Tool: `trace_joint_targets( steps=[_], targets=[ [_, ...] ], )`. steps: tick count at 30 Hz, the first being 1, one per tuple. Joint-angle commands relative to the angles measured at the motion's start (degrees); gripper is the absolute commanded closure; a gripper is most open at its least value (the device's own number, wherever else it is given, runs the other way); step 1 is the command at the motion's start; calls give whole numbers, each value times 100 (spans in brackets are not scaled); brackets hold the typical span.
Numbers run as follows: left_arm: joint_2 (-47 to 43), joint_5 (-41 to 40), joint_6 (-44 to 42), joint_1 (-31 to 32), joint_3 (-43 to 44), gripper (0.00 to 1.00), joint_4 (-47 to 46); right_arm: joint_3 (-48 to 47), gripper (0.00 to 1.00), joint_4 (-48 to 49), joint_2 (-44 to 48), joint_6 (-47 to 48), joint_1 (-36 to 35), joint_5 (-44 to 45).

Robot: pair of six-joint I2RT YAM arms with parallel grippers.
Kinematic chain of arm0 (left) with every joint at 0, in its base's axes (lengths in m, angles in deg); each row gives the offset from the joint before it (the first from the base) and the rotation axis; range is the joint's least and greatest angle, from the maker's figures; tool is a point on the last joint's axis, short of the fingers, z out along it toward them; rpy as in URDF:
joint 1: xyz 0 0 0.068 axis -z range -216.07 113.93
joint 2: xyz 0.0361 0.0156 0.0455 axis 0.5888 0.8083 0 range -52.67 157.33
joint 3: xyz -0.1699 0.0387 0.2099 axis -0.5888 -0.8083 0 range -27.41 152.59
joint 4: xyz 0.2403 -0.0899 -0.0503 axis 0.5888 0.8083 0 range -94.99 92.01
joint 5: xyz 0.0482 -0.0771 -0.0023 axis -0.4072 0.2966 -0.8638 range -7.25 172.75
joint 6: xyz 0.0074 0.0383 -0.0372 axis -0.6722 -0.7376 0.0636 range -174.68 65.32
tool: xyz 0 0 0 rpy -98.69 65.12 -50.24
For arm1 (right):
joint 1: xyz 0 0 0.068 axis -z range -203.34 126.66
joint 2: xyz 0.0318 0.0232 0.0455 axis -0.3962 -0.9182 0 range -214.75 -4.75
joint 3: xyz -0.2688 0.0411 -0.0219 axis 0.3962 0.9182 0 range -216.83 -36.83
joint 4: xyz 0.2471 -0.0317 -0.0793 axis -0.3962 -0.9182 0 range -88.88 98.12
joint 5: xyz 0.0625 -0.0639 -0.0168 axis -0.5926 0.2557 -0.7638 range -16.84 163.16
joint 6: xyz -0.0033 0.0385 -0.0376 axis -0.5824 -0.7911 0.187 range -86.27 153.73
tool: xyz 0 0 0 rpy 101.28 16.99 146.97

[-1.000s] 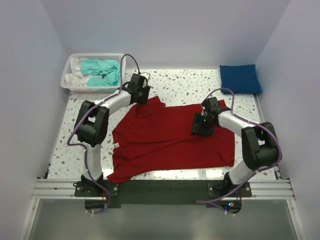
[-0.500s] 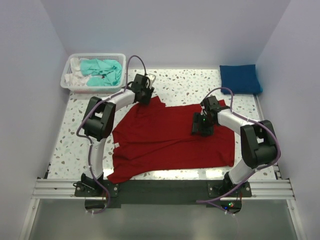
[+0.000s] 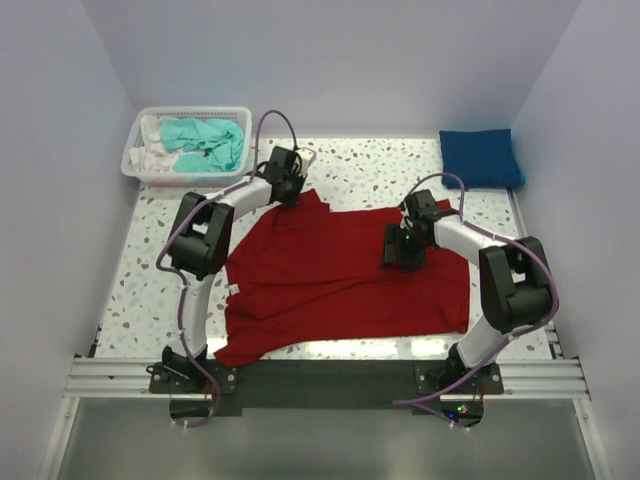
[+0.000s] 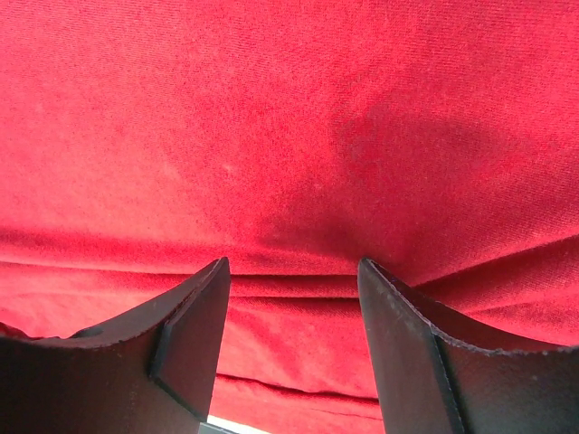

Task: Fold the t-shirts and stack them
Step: Flatten the tshirt out

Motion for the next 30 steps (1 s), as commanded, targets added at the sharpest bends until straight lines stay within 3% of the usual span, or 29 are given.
trace_joint_targets(
  steps=[1, 14, 17, 24, 27, 30],
  targets=[
    [176, -221, -70, -160, 212, 100, 158, 36, 37, -12, -284, 153, 17, 140],
    [167, -1329, 238, -767, 889, 100, -447, 71, 36, -39, -302, 30, 9, 245],
    [290, -1400, 238, -776, 1021, 95, -519, -25, 36, -74, -267, 30, 9, 316],
    [211, -1365, 369, -776, 1293, 45, -501, -824, 34, -443, 23, 188, 52, 676],
    [27, -1287, 606, -750, 1294, 34, -405, -1220, 34, -513, 32, 197, 193, 816],
    [-280, -1304, 940, -636, 1136, 31, -194, -1519, 34, -514, -91, 179, 386, 975]
  ],
)
